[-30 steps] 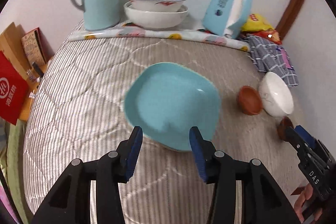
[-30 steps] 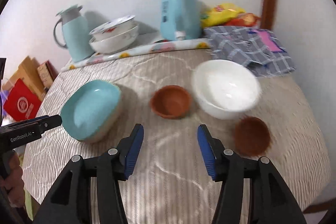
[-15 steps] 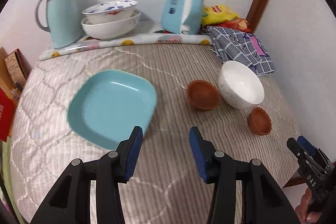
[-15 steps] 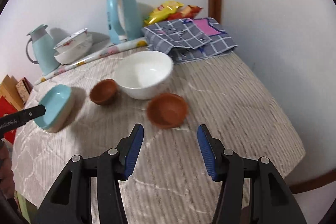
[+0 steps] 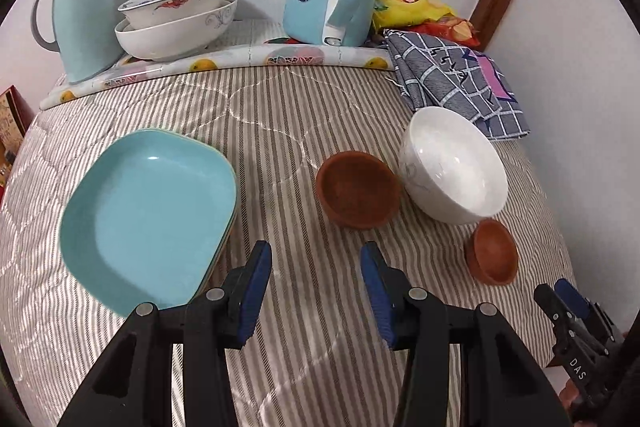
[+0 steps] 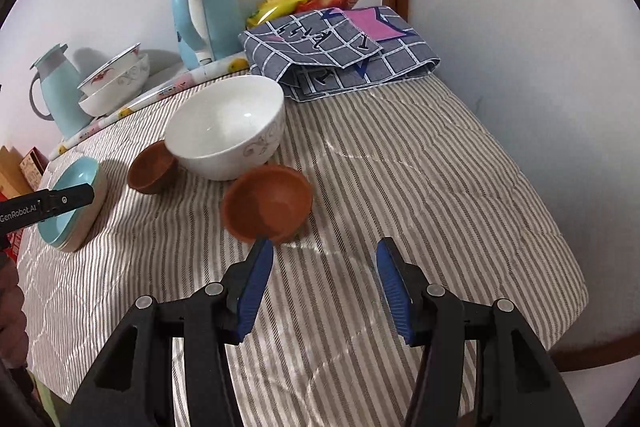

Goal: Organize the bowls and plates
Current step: 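Move both grippers toward the two small brown bowls, then close the left gripper on one brown bowl rim while the right grips the other, then carry the right gripper's brown bowl into the white bowl while the left holds its bowl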

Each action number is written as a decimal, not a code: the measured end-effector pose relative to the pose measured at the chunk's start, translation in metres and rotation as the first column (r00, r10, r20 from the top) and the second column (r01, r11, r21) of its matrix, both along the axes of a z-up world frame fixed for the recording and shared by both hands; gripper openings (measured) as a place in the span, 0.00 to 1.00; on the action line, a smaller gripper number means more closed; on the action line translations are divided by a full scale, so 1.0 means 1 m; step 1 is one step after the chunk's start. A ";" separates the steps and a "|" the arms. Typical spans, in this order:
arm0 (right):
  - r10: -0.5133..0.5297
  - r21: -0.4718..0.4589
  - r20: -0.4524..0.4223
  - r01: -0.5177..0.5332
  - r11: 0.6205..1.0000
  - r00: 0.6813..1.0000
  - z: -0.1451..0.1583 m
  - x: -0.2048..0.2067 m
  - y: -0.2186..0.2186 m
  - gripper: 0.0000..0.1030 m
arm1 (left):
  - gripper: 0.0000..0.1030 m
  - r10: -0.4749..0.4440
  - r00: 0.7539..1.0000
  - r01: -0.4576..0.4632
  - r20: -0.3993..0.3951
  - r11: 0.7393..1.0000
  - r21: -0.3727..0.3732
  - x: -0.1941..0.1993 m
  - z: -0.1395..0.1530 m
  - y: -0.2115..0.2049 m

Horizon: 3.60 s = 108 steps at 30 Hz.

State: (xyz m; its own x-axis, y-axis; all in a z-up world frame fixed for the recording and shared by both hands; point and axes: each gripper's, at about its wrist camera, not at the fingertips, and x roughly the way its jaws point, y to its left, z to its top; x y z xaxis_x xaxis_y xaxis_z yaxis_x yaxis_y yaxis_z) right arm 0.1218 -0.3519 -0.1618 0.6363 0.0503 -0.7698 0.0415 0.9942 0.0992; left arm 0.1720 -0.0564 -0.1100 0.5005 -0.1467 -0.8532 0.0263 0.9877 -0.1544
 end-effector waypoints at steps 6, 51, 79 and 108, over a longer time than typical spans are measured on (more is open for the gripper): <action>-0.004 0.034 -0.015 0.004 0.999 1.000 -0.009 0.020 -0.002 0.52 | 0.43 0.003 1.000 -0.004 -0.019 1.000 -0.013 0.018 -0.011 -0.003; 0.046 0.096 -0.078 -0.039 0.995 0.996 -0.038 0.069 0.013 0.09 | 0.12 -0.003 0.994 -0.004 -0.110 0.998 -0.064 0.073 -0.055 -0.017; 0.012 0.094 0.041 -0.015 0.995 0.999 0.018 0.004 0.032 0.07 | 0.08 -0.043 0.999 0.043 0.005 0.997 -0.067 0.004 0.012 0.003; 0.003 0.043 0.149 -0.010 0.999 0.989 0.076 0.008 0.056 0.07 | 0.08 -0.008 0.993 0.015 0.118 0.998 -0.064 -0.019 0.063 0.052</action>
